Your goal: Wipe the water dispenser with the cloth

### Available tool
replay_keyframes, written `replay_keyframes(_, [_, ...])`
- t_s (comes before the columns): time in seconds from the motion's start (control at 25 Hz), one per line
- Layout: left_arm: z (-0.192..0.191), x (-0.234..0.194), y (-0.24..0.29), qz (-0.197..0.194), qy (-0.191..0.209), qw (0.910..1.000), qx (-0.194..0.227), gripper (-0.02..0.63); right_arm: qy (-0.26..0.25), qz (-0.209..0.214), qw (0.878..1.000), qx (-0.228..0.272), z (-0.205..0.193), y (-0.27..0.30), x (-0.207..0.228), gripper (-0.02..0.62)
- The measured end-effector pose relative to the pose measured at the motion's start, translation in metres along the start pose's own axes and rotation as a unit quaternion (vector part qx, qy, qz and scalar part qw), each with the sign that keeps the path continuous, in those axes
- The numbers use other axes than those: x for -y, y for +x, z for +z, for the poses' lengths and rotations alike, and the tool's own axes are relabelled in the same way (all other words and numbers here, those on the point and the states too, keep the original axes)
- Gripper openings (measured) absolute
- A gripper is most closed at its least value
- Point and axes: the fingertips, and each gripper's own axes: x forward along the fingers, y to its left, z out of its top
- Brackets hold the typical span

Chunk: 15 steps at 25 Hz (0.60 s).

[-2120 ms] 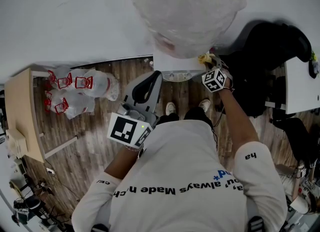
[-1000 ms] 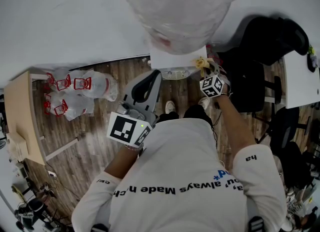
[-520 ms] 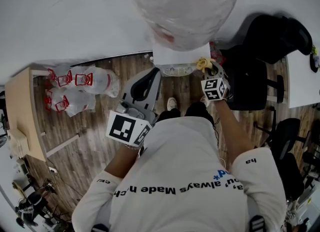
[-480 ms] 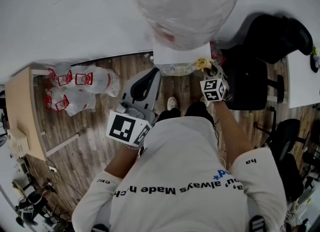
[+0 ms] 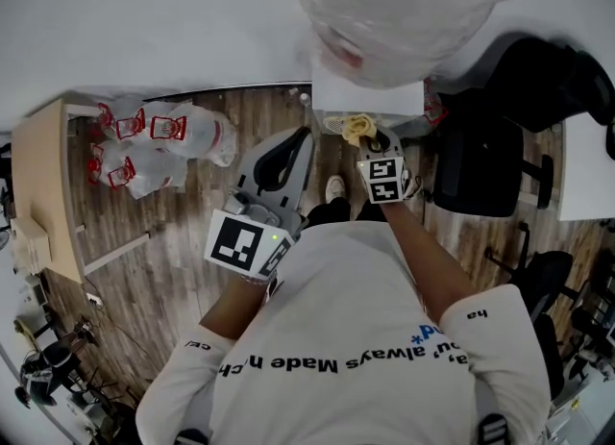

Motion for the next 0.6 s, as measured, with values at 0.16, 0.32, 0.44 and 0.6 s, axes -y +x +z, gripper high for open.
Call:
replay_keyframes(0.16, [-0.004, -0.007, -0.008, 0.011, -0.003, 0.9999, -0.002, 0.025, 0.012, 0.027, 1.000, -0.007, 0.001, 0.025, -0.033, 0.058])
replay_keyframes(0.32, [-0.004, -0.012, -0.014, 0.021, -0.004, 0.9998, -0.004, 0.026, 0.005, 0.046, 0.999, -0.022, -0.004, 0.052, -0.056, 0.058])
replay_keyframes(0.44, [-0.005, -0.020, -0.018, 0.032, -0.004, 0.9995, -0.006, 0.026, 0.003, 0.055, 0.998, -0.039, -0.010, 0.067, -0.070, 0.058])
replay_keyframes(0.6, [-0.007, -0.029, -0.024, 0.047, -0.006, 0.9988, -0.010, 0.026, 0.009, 0.065, 0.995, -0.070, -0.018, 0.084, -0.080, 0.058])
